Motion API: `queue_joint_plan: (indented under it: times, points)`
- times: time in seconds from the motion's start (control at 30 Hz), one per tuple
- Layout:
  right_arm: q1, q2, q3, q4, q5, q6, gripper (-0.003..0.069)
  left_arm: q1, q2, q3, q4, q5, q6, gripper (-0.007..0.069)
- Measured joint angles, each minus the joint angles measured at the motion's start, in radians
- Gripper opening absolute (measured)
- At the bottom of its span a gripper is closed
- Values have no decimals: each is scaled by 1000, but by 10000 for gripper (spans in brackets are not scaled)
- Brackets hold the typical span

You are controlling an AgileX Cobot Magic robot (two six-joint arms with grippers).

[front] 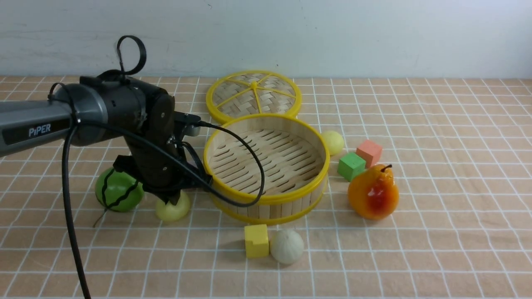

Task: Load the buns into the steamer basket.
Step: Use the left arm to grab a steamed stuffed bun, then use the left arm to put the steamed stuffed bun into the steamer

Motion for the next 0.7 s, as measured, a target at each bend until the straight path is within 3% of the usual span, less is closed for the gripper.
queue_joint_plan:
  times: [0.37, 0.53, 0.7]
  points:
    - [0, 0, 0, 0, 0, 0, 239, -3, -139, 0, -47, 49, 15, -13]
    - [0, 0, 0, 0, 0, 0, 239, -81, -228, -3, -135, -100, 174, -13]
    - [0, 0, 0, 0, 0, 0, 239, -143, -159, -14, -173, -257, 238, -13]
